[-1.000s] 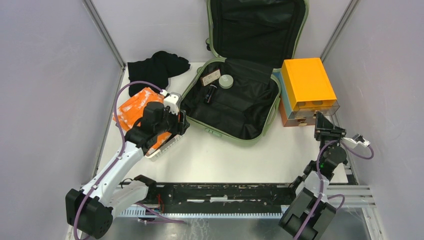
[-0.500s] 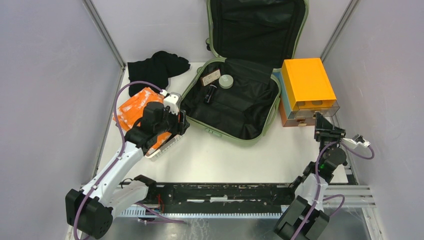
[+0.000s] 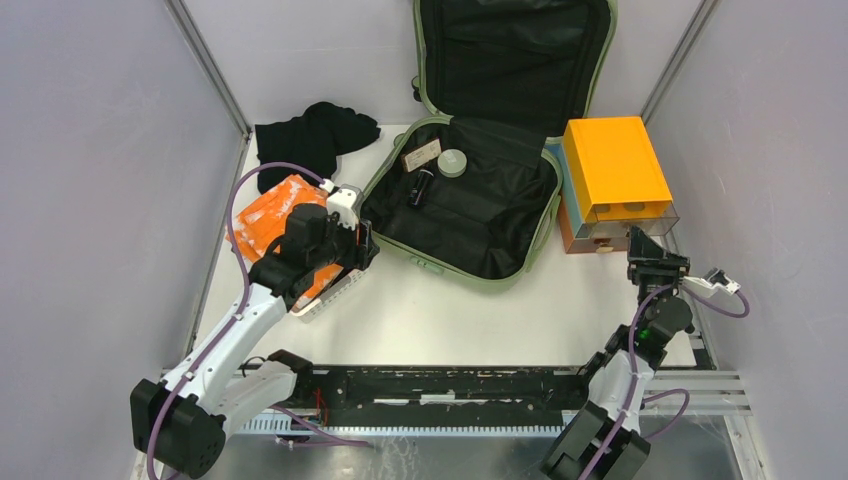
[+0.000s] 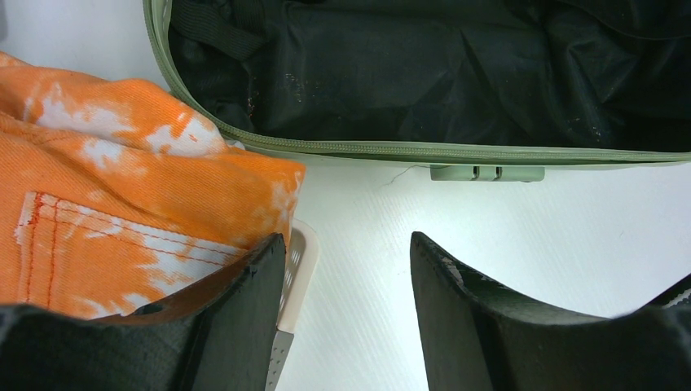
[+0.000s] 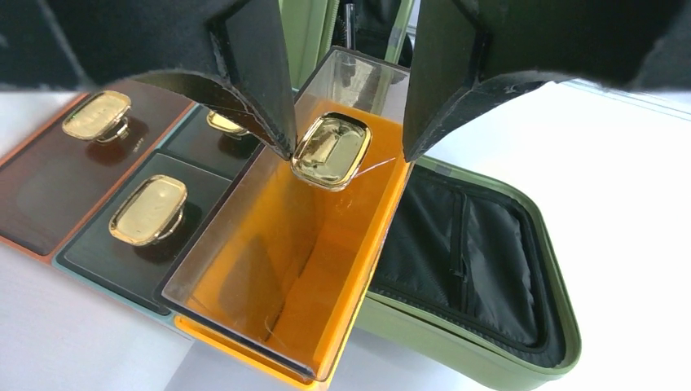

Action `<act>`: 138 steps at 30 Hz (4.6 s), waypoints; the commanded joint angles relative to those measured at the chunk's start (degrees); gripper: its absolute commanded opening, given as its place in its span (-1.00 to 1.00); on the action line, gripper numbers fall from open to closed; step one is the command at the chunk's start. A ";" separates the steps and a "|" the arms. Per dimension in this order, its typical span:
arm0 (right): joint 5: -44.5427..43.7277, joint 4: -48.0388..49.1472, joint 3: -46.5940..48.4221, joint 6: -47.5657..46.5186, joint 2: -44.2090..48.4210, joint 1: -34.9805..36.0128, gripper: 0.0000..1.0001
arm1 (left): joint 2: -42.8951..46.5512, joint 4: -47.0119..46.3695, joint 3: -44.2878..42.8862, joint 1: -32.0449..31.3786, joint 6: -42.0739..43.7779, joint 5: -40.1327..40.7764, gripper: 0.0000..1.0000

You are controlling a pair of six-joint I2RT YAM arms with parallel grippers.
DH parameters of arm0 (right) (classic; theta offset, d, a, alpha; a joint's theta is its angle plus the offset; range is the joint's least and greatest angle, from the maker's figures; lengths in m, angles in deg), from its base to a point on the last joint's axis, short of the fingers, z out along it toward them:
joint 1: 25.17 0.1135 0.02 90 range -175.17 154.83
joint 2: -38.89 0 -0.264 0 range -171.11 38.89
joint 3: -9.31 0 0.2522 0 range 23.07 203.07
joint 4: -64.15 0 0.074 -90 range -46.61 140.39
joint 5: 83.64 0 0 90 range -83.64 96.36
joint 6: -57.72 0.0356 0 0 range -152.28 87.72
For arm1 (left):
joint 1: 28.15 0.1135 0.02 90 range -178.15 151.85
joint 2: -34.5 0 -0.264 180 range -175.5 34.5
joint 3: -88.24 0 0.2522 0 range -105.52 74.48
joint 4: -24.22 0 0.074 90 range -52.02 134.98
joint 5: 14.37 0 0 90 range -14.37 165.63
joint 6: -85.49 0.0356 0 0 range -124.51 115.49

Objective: Open, take out, and arrange the luggage
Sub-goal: Open the drawer in the storage box.

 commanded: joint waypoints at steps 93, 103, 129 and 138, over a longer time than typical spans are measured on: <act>-23.32 -89.69 74.80 -86.95 -28.73 30.97 -0.86 | -15.38 -5.44 -13.33 -0.12 -5.04 -10.76 0.33; -25.65 -91.49 70.55 -87.14 -29.90 33.27 -0.88 | -15.82 -5.14 -12.41 -0.08 -4.12 -10.23 0.32; -27.74 -97.01 67.69 -87.13 -29.90 34.47 -0.86 | -15.02 -4.14 -12.24 -0.11 -3.16 -9.01 0.32; -32.12 -102.54 69.35 -85.64 -29.07 36.31 -0.86 | -14.62 -4.06 -11.98 -0.06 -2.89 -8.72 0.32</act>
